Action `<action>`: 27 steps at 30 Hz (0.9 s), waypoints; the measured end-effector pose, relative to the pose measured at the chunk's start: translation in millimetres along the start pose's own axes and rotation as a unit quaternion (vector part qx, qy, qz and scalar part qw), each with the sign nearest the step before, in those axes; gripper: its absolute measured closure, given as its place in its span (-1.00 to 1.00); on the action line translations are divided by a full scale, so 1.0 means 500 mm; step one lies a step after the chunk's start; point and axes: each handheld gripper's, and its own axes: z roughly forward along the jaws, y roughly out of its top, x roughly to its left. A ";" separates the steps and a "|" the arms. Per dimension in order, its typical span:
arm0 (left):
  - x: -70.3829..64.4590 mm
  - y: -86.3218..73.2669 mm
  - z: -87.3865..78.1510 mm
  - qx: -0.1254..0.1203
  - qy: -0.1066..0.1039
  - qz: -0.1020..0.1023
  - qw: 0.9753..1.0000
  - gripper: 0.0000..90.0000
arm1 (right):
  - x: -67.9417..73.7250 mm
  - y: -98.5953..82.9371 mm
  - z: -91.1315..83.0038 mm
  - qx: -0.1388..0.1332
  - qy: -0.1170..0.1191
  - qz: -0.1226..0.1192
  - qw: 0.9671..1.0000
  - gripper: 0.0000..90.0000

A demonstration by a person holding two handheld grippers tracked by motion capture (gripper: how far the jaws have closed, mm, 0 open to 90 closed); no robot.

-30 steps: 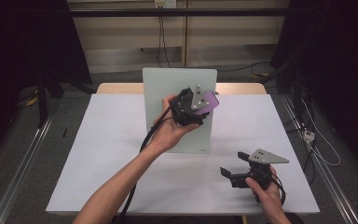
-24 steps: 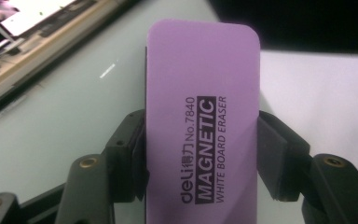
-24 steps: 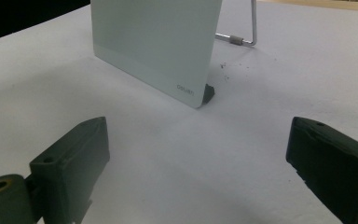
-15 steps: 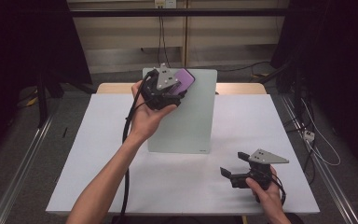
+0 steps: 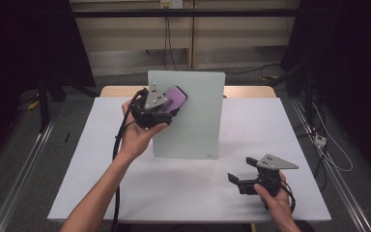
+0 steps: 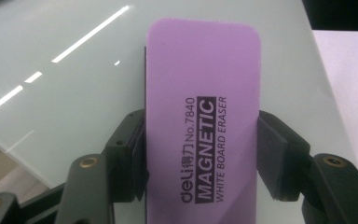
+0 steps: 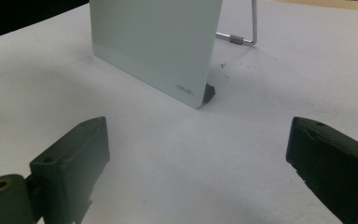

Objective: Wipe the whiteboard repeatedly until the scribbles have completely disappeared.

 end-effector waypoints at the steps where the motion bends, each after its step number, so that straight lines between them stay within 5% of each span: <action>1: -0.002 -0.003 -0.001 0.000 -0.004 -0.004 1.000 -0.09 | 0.000 0.000 0.000 0.000 0.000 0.000 1.000 -0.87; 8: -0.010 0.002 -0.029 -0.022 -0.030 -0.012 0.999 -0.09 | -0.002 0.001 0.005 0.004 -0.005 0.003 1.000 -0.87; 23: -0.001 -0.034 -0.046 -0.012 -0.074 -0.039 0.996 -0.09 | -0.003 0.000 0.007 0.005 -0.003 0.004 1.000 -0.87; 27: 0.000 -0.035 -0.051 -0.007 -0.079 -0.032 0.996 -0.10 | -0.002 0.000 0.004 0.003 -0.001 0.003 1.000 -0.87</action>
